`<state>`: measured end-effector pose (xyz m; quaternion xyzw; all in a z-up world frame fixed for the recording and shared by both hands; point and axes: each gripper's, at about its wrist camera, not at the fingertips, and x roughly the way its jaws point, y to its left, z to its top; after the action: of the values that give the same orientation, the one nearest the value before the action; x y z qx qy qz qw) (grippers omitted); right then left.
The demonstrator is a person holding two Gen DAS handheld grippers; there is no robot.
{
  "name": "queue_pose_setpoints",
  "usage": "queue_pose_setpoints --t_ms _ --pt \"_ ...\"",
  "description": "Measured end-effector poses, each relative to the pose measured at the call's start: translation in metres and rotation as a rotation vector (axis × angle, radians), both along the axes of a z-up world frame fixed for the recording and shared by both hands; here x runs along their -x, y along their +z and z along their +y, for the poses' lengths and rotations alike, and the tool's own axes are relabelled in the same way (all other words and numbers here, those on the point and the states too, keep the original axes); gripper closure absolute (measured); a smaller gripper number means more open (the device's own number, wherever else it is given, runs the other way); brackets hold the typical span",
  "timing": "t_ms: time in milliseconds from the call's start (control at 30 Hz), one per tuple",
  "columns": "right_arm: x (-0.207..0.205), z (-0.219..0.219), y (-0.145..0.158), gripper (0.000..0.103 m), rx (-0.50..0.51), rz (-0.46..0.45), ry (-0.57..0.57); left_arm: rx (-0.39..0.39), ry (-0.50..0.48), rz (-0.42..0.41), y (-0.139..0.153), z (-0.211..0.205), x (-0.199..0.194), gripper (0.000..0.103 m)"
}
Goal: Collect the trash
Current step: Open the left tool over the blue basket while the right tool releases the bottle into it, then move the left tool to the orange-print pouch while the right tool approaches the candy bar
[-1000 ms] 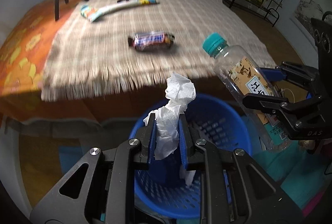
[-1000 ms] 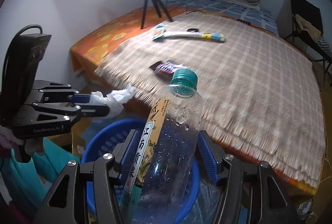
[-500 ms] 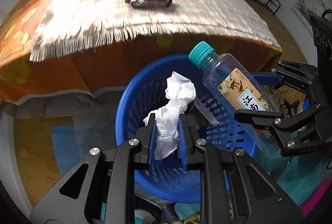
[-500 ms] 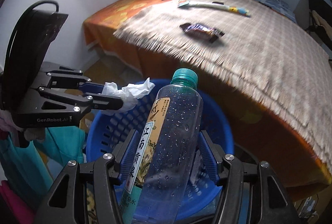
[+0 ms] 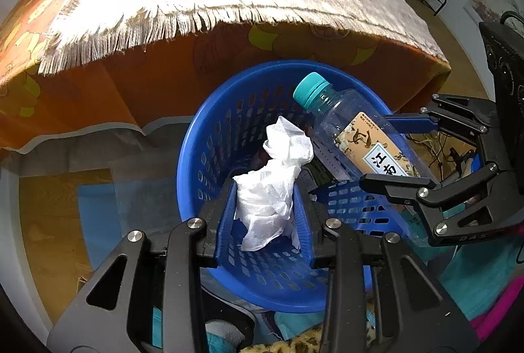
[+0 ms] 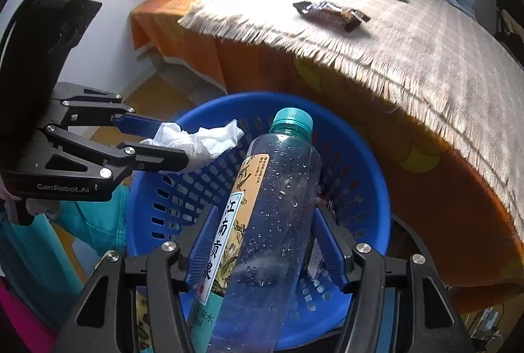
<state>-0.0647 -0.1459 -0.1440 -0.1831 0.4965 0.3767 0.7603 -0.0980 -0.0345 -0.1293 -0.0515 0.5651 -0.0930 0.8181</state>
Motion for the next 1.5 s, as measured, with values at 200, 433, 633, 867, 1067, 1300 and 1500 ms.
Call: queue_pose_setpoints --t_ms 200,433,633,867,1067,1300,1500 --pt "-0.004 0.003 -0.008 0.038 0.016 0.025 -0.014 -0.004 0.003 0.015 -0.003 -0.001 -0.002 0.068" --pt "-0.008 0.001 -0.006 0.028 0.012 0.024 -0.033 -0.013 0.01 0.009 -0.003 -0.001 -0.004 0.058" --pt "-0.008 -0.001 -0.004 0.023 0.017 0.015 -0.042 -0.015 0.022 0.015 -0.004 0.002 -0.006 0.058" --pt "-0.01 -0.005 0.0 0.018 0.016 0.003 -0.056 -0.018 0.03 0.007 -0.003 0.004 -0.008 0.057" --pt "-0.016 -0.007 0.009 0.018 0.01 -0.023 -0.071 -0.017 0.053 -0.013 0.004 0.012 -0.015 0.057" --pt "-0.032 -0.008 0.028 0.018 -0.021 -0.065 -0.099 -0.016 0.083 -0.048 0.019 0.024 -0.035 0.057" --pt "-0.052 -0.006 0.047 0.018 -0.052 -0.1 -0.105 -0.026 0.108 -0.102 0.042 0.041 -0.062 0.057"
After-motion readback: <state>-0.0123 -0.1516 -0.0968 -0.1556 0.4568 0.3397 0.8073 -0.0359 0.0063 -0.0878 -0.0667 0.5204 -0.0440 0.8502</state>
